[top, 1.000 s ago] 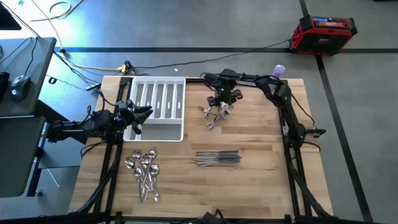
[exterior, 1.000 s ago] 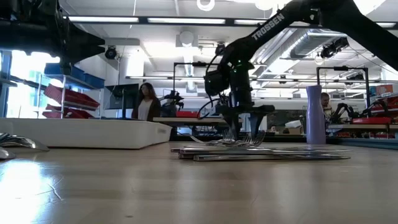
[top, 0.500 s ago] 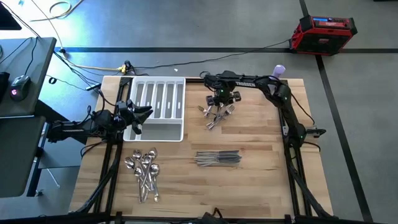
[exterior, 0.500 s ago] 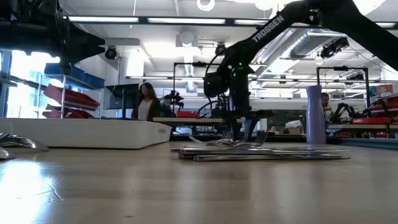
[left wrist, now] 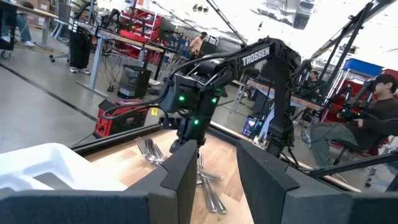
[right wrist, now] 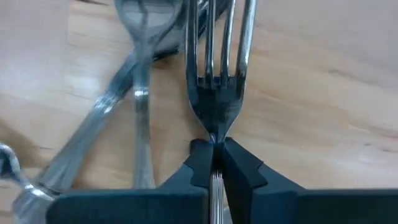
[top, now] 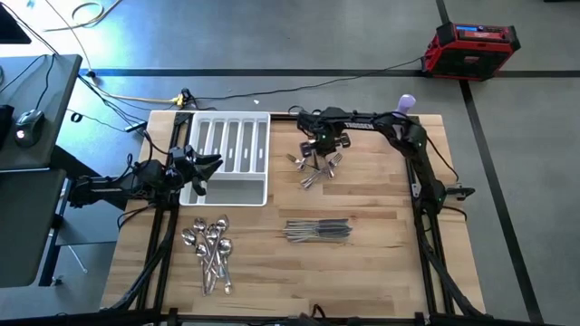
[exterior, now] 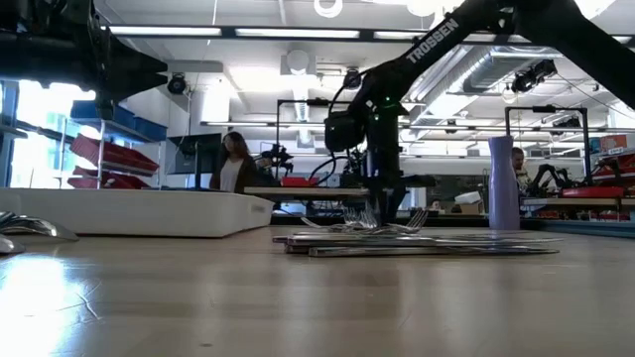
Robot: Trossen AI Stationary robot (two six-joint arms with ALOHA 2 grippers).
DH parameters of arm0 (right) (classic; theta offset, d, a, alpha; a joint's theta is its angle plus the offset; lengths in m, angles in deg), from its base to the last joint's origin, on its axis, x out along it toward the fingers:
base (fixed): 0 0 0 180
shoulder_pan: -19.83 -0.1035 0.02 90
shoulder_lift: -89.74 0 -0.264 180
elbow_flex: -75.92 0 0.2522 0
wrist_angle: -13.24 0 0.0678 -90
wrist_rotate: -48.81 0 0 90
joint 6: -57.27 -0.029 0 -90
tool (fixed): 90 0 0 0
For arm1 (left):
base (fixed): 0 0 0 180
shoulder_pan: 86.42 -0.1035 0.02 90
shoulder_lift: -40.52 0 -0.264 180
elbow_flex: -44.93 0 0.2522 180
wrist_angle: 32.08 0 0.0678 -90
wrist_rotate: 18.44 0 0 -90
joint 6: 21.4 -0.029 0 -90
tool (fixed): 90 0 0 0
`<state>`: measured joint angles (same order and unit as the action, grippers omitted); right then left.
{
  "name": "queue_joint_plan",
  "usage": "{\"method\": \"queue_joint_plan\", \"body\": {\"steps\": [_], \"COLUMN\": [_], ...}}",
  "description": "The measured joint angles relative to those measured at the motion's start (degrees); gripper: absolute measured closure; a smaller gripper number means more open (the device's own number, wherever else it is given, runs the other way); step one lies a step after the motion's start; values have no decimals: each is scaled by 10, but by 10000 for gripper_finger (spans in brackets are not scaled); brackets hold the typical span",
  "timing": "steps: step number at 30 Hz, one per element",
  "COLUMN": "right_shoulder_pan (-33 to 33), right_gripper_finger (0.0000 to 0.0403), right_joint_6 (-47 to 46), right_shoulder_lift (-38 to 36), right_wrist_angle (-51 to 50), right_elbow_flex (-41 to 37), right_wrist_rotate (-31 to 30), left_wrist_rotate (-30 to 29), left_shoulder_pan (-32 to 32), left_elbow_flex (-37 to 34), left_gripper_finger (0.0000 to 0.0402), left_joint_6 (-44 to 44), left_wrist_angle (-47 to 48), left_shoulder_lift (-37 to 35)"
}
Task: Sort silverware
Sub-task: Put the fork in the silverware tray
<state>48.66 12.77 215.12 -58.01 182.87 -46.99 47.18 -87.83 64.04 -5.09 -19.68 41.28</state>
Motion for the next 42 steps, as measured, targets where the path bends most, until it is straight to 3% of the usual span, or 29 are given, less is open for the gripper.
{"method": "queue_joint_plan", "body": {"steps": [7, 10, 15, 19, 23, 33, 42], "right_shoulder_pan": [2, -10, -58, -102, -112, -112, -106], "right_gripper_finger": [401, 402, 402, 402, 403, 403, 403], "right_joint_6": [8, 6, 4, -21, -67, -117, -108], "right_shoulder_lift": [-75, -105, -133, -105, -66, -10, 66], "right_wrist_angle": [2, 53, 274, 456, 555, 595, 482], "right_elbow_flex": [1, 0, 2, 2, 2, 6, 129], "right_wrist_rotate": [-72, -76, -35, -12, -11, -42, -51], "left_wrist_rotate": [0, 0, -4, -6, -8, -8, -9], "left_shoulder_pan": [0, 0, 0, 0, 0, 0, 0], "left_elbow_flex": [0, 0, 0, 0, 0, 0, 0], "left_gripper_finger": [304, 304, 304, 304, 304, 304, 304], "left_joint_6": [0, 0, -5, -6, -8, -5, -5], "left_wrist_angle": [2, 2, 2, 2, 1, 2, 2], "left_shoulder_lift": [0, 0, 0, 0, 0, 0, 0]}}
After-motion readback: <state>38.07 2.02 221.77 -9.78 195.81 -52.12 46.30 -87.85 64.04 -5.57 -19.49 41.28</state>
